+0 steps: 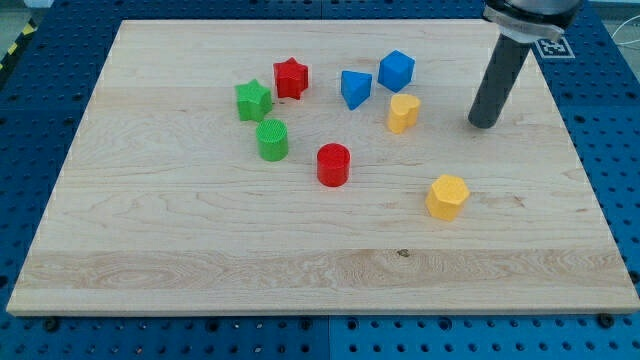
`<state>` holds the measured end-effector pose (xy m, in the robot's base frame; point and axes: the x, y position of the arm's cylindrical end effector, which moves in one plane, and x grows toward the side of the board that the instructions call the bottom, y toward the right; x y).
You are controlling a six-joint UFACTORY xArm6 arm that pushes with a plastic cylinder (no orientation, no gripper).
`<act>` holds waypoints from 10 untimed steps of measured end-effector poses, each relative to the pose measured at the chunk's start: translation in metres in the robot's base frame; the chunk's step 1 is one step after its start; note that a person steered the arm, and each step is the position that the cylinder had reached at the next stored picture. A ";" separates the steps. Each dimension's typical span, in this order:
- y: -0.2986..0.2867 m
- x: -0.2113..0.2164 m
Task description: Push the blue cube to the top left
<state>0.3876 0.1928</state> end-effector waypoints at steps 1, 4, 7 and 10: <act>-0.003 -0.017; -0.052 -0.066; -0.169 -0.087; -0.261 -0.142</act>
<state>0.2451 -0.0686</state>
